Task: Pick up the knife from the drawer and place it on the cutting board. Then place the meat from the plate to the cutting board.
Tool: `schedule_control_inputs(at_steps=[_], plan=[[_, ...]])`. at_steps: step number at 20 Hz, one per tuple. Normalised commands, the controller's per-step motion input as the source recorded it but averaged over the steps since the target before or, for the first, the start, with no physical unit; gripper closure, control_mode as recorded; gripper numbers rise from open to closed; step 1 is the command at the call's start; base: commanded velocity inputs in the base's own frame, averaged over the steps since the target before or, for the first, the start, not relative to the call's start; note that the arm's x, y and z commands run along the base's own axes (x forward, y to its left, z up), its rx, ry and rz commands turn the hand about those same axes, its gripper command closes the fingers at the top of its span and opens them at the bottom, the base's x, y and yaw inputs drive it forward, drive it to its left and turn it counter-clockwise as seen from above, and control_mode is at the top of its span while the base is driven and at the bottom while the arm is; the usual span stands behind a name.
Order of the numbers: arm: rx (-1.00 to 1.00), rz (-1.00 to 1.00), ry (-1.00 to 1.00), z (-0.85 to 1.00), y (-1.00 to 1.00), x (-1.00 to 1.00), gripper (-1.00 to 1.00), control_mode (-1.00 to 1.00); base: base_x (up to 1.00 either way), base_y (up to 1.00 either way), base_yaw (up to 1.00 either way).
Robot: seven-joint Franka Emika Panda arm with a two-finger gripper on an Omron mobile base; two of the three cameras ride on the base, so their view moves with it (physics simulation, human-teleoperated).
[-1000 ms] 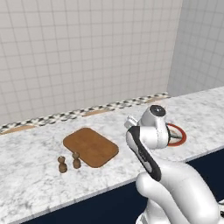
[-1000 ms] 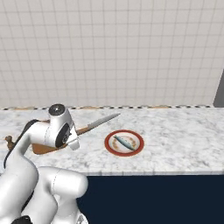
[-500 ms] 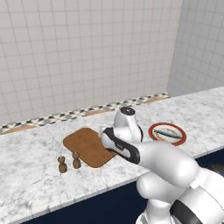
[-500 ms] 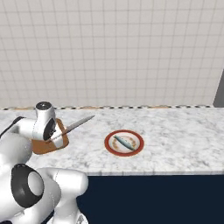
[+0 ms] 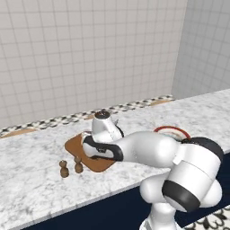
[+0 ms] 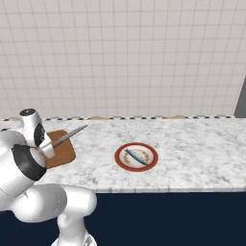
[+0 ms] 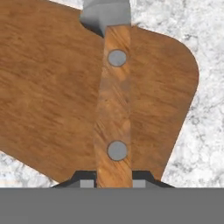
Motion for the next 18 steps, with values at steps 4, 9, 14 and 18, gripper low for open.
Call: schedule_control_inputs(at_steps=[4,9,14,18], plan=[[-0.05,0.04,0.07,-0.28,0.38,0.13,1.00,-1.00,0.00,0.00,0.00],[0.00,0.14,0.13,-0.25,0.09,0.02,1.00,-1.00,0.00,0.00,0.00],[0.00,0.16,0.06,-0.39,0.11,0.10,1.00,-1.00,0.00,0.00,0.00],[0.00,0.16,0.00,-0.46,0.02,0.21,-1.00,-1.00,0.00,0.00,0.00]])
